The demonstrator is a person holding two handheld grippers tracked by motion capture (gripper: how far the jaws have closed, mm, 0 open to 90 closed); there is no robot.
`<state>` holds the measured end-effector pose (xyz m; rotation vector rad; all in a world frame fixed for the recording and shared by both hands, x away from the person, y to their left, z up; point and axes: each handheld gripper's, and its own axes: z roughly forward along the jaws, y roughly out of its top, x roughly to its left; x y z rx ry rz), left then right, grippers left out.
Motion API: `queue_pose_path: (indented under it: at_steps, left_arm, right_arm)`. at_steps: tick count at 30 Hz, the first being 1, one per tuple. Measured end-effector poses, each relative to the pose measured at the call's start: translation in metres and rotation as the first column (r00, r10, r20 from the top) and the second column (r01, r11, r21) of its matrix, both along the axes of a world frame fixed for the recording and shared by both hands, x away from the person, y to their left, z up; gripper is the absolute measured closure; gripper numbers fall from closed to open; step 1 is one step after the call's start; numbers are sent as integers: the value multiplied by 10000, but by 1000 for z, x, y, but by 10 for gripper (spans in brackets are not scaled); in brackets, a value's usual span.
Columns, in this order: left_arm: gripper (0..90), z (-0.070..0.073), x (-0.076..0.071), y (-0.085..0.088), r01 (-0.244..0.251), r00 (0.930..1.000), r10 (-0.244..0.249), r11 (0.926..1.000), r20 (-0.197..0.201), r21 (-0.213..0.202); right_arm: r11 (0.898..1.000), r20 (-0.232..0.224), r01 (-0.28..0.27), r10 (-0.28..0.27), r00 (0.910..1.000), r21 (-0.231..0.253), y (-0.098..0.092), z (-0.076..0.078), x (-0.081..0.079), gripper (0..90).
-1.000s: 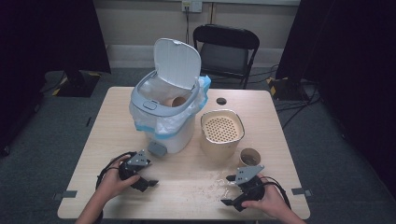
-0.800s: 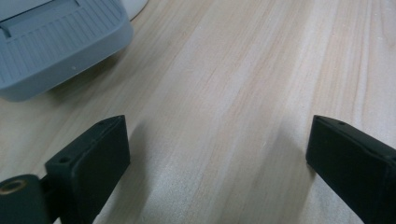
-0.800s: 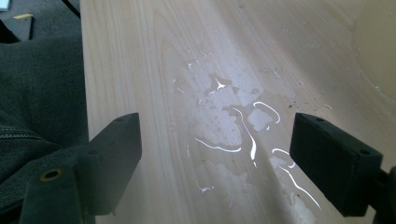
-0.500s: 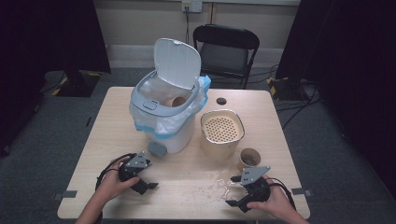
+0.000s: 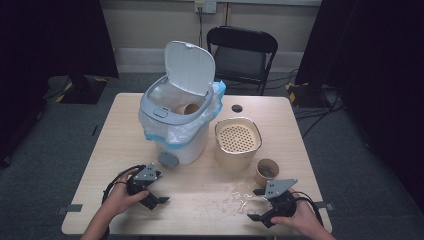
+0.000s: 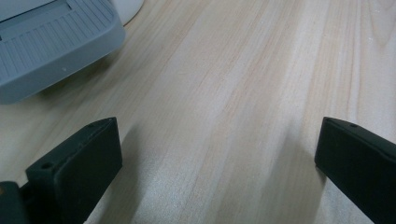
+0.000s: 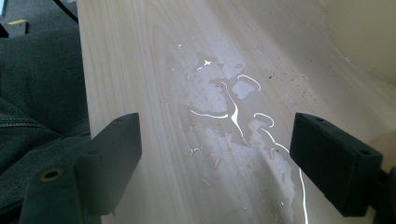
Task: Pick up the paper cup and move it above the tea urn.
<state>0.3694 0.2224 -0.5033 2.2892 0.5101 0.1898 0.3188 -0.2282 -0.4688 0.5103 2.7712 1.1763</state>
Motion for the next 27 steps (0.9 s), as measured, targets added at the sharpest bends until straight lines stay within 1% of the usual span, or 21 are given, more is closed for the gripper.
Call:
queue_pose_path:
  at_steps: [3,6,13,19,27]
  left_arm:
    - [0,0,0,0,0,10000,0,10000,2,-3]
    - [0,0,0,0,2,10000,-2,10000,2,1]
    - [0,0,0,0,1,10000,-1,10000,1,-6]
    - [0,0,0,0,2,10000,-2,10000,1,-3]
    - [0,0,0,0,21,10000,-21,10000,7,-10]
  right_arm:
    - [10000,72,-13,13,10000,-61,-1,0,0,163]
    - [10000,49,20,-20,10000,-45,-4,0,1,164]
    - [9998,35,213,-213,9998,-22,-13,1,0,163]
    - [9991,14,423,-423,9991,-97,-21,0,-1,164]
    - [9983,21,566,-566,9984,-110,-29,-2,0,164]
